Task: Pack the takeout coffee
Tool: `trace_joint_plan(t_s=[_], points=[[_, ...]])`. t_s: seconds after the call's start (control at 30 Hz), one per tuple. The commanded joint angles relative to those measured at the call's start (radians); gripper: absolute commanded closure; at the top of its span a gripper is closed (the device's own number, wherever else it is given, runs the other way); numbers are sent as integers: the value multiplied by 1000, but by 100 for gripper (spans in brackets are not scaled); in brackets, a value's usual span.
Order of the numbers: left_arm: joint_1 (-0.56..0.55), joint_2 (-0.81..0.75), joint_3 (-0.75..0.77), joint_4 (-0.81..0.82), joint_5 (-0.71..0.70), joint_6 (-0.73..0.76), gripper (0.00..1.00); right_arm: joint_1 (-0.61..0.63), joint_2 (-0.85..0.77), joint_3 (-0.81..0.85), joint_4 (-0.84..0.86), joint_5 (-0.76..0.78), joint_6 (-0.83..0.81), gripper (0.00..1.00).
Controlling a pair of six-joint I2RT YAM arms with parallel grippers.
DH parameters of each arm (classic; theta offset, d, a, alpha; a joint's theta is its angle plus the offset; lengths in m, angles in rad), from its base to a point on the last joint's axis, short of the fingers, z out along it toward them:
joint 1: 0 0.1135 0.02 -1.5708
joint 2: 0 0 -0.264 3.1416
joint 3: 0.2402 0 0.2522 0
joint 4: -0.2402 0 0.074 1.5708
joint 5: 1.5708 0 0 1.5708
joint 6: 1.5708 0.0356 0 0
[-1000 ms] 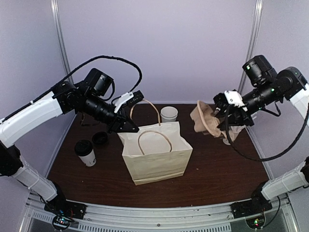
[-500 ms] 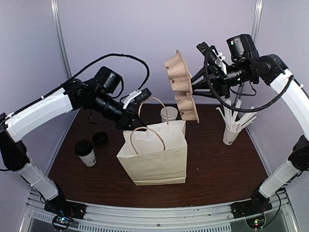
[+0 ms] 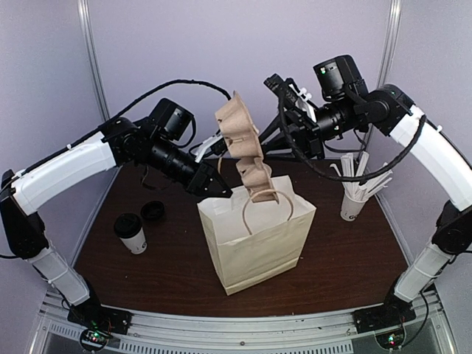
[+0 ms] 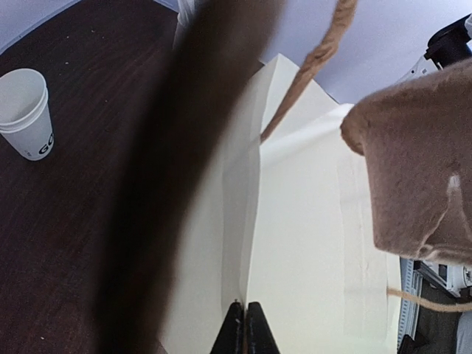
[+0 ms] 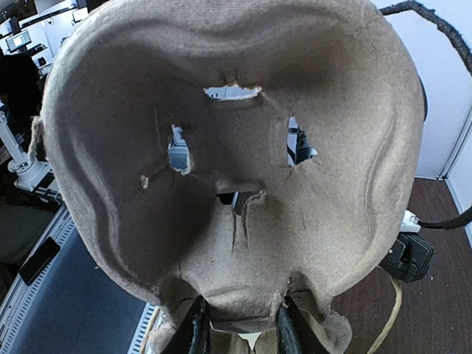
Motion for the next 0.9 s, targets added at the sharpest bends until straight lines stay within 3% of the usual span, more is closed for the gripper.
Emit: trace_joint_plan(t_s=[0.0, 0.53, 0.87], points=[[-3, 15, 47, 29, -5, -51, 100, 27, 7, -23, -7, 37, -40, 82], [-2, 13, 52, 26, 25, -47, 100, 43, 19, -119, -158, 192, -242, 82], [-1, -2, 41, 14, 17, -46, 100, 105, 82, -57, -352, 415, -338, 82]])
